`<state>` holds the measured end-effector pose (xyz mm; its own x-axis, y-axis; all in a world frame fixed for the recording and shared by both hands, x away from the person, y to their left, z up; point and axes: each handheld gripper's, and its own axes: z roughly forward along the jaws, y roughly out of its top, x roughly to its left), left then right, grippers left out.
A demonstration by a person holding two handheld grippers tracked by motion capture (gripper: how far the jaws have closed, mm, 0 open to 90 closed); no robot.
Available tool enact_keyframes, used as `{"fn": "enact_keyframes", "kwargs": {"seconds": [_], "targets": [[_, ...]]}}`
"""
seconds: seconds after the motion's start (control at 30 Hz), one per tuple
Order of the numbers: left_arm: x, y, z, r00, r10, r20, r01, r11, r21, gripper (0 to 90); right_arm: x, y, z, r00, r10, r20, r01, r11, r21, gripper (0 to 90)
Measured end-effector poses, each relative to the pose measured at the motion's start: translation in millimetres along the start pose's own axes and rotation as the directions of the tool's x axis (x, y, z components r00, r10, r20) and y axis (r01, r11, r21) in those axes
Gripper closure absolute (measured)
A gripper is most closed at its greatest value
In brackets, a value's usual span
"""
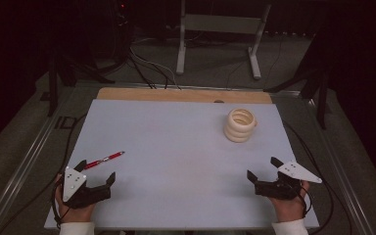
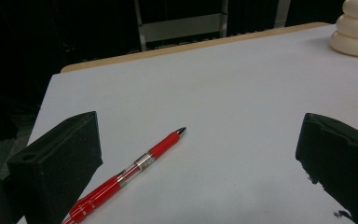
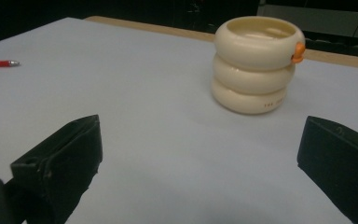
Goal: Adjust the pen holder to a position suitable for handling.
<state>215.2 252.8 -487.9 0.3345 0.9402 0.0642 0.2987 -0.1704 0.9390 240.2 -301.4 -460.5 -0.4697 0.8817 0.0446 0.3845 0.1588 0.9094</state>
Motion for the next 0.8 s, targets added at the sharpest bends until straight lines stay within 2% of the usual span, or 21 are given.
{"fn": "enact_keyframes", "kwargs": {"seconds": [0.03,0.2,0.23,0.5,0.8], "targets": [[-0.2,-0.1,0.2,1.0,0.002,-0.001,-0.002,1.0,0.003,0.8,-2.4,8.8,3.1,1.0,0.007,-0.003,-0.007,1.0,-0.001,0.4],[-1.3,-0.4,0.8,1.0,0.009,-0.004,-0.009,0.9999,0.006,0.8,-3.0,19.7,8.6,1.0,0.002,0.0,-0.002,1.0,0.006,0.4],[-1.4,-0.4,1.0,0.9999,0.01,-0.004,-0.01,0.9999,0.007,0.8,-3.0,27.1,11.6,1.0,-0.004,0.001,0.004,1.0,0.009,0.4],[-1.6,-0.7,1.3,0.9999,0.01,-0.007,-0.01,0.9999,0.008,0.8,-6.5,43.8,18.8,0.9998,-0.012,0.012,0.012,1.0,0.014,0.4],[-2.2,-1.1,2.0,0.9999,0.013,-0.008,-0.013,0.9999,0.009,0.8,-17.8,59.9,31.4,0.9997,0.013,0.023,-0.013,1.0,0.011,0.4]]}}
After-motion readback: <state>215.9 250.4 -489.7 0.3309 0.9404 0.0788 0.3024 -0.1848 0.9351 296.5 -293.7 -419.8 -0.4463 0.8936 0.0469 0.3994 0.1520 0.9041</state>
